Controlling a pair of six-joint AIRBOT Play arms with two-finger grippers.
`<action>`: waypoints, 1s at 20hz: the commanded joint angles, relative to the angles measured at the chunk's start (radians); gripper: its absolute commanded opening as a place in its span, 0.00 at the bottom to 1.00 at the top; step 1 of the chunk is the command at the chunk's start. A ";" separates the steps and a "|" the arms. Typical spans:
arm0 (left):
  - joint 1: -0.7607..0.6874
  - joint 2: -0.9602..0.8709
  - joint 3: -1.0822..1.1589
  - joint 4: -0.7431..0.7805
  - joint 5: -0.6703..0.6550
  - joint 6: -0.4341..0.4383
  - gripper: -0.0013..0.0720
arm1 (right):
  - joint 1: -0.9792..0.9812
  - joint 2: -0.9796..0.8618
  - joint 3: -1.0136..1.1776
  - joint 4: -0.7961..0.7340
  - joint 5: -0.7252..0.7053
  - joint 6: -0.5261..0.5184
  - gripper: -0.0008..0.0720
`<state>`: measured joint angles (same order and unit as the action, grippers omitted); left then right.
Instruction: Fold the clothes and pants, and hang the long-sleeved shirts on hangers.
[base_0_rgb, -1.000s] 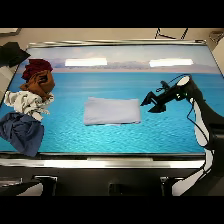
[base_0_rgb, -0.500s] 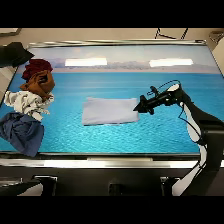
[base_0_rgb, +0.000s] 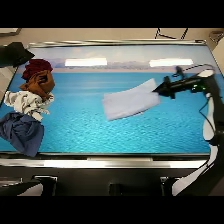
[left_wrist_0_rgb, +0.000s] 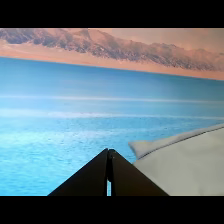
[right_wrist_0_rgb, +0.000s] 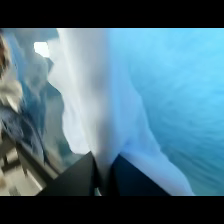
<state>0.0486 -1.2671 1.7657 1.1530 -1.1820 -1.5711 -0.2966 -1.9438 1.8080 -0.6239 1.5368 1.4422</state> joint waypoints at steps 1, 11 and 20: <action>0.000 0.001 0.000 0.000 0.000 0.000 0.05 | -0.209 0.001 0.130 0.003 -0.040 0.102 0.07; 0.000 -0.014 0.000 0.000 0.000 -0.027 0.05 | -0.726 0.083 0.165 -0.167 0.039 0.241 0.07; 0.000 -0.029 0.000 0.000 0.000 -0.025 0.05 | -0.809 0.312 -0.102 -0.659 0.146 0.343 0.07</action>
<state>0.0486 -1.2930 1.7657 1.1526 -1.1820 -1.5967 -1.0931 -1.7077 1.8503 -1.1255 1.6657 1.7596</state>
